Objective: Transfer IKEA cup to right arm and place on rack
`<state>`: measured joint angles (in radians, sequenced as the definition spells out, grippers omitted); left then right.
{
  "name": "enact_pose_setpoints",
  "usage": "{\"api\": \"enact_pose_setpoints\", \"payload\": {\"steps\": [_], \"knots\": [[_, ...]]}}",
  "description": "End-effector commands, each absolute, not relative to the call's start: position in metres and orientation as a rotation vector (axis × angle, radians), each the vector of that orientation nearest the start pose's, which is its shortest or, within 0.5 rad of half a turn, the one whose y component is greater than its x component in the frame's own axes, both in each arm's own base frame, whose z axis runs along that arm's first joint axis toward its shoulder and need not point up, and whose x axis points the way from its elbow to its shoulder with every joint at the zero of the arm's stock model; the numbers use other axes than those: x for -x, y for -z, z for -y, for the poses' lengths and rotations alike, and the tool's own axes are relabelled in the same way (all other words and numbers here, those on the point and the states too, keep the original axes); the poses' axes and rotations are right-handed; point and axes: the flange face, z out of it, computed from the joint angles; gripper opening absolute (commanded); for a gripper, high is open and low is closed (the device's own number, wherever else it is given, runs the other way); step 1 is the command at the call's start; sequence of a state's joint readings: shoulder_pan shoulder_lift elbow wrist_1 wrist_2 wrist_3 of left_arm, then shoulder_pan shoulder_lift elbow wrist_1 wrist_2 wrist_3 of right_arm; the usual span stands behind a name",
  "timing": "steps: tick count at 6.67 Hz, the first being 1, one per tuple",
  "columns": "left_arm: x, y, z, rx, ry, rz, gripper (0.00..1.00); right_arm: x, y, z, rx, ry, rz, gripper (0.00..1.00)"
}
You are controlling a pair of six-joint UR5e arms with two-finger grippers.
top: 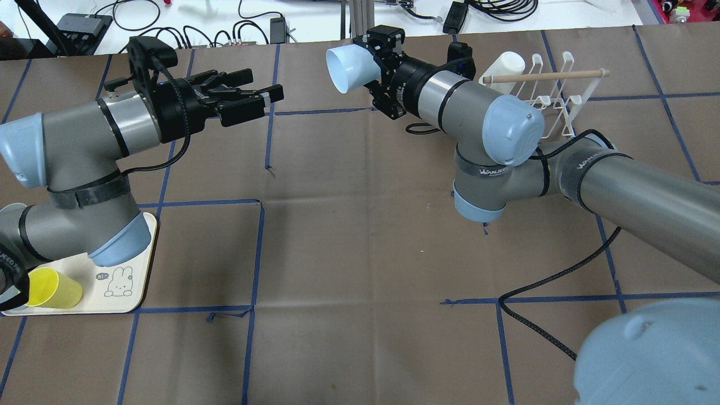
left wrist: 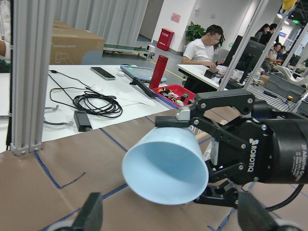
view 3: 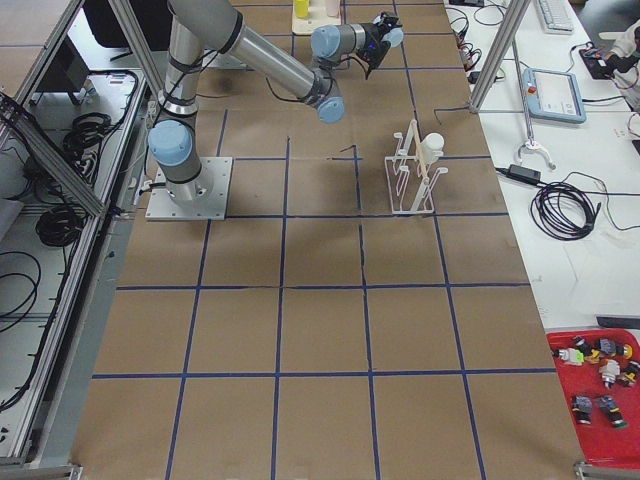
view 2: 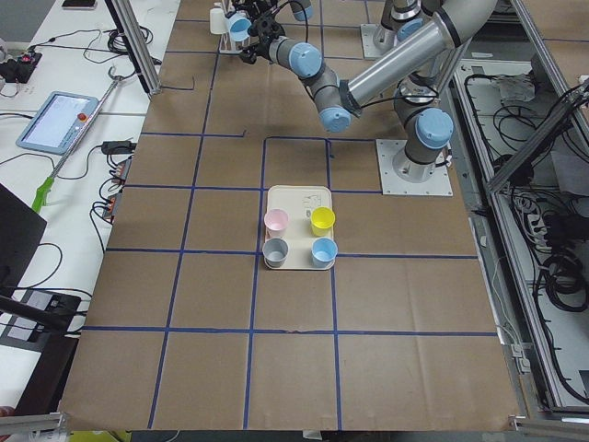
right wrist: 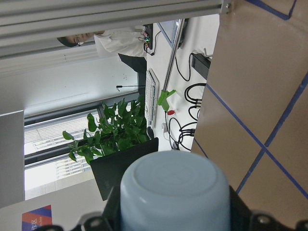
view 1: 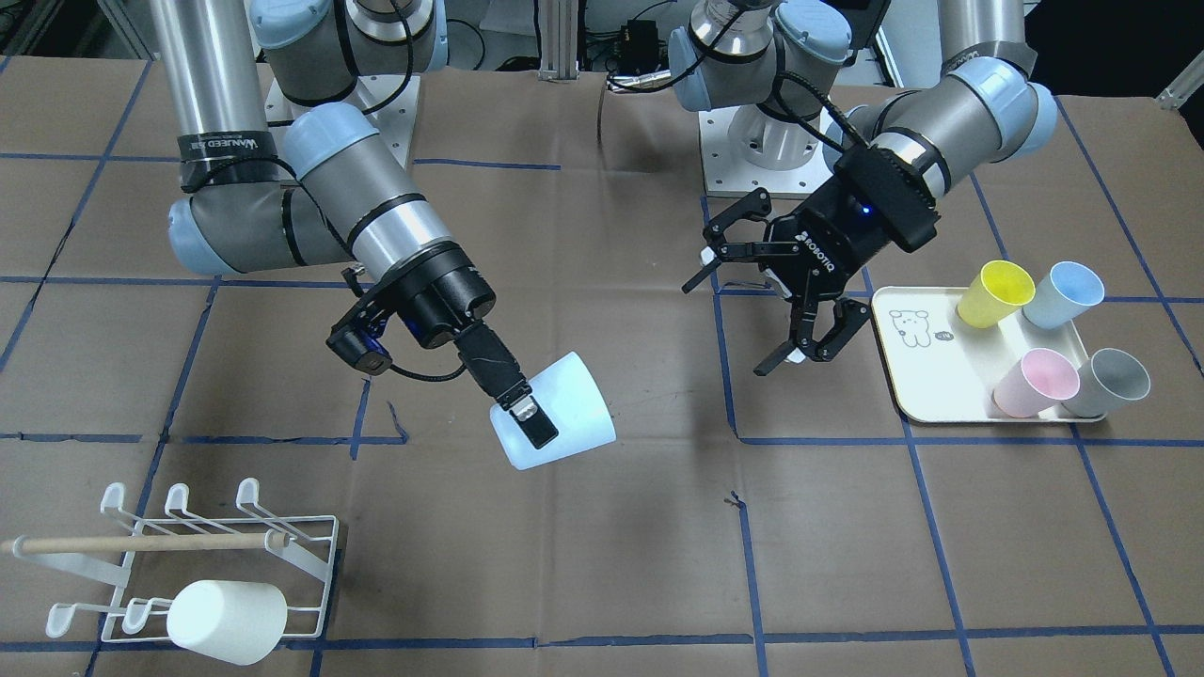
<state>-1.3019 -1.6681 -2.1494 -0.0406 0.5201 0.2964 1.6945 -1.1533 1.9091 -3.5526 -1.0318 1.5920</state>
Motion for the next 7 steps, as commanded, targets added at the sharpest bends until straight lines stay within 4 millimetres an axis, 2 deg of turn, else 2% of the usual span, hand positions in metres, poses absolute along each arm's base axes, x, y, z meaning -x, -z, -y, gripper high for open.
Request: {"api": "enact_pose_setpoints", "payload": {"steps": [1, 2, 3, 4, 5, 6, 7], "knots": [[0.059, -0.367, 0.506, 0.441, -1.215, 2.193, 0.99, -0.197, -0.356, 0.561, -0.859, 0.634, -1.681, 0.29], [0.043, -0.363, 0.52, 0.328, -1.19, 2.394, 0.99, -0.178, -0.356, 0.566, -0.771, 0.762, -1.747, 0.19], [0.036, -0.356, 0.531, 0.257, -1.091, 2.494, 0.99, -0.163, -0.352, 0.569, -0.644, 0.904, -1.842, 0.14], [0.026, -0.35, 0.537, 0.178, -0.973, 2.639, 0.99, -0.144, -0.348, 0.57, -0.372, 1.146, -2.003, 0.12], [0.034, -0.351, 0.545, 0.149, -0.84, 2.79, 0.99, -0.125, -0.354, 0.566, -0.059, 1.39, -2.139, 0.12], [0.05, -0.359, 0.553, 0.028, -0.576, 2.94, 0.99, -0.103, -0.353, 0.562, 0.048, 1.486, -2.207, 0.12], [0.061, -0.382, 0.56, 0.024, -0.35, 3.048, 0.99, -0.075, -0.349, 0.568, -0.106, 1.598, -2.331, 0.13]]}}
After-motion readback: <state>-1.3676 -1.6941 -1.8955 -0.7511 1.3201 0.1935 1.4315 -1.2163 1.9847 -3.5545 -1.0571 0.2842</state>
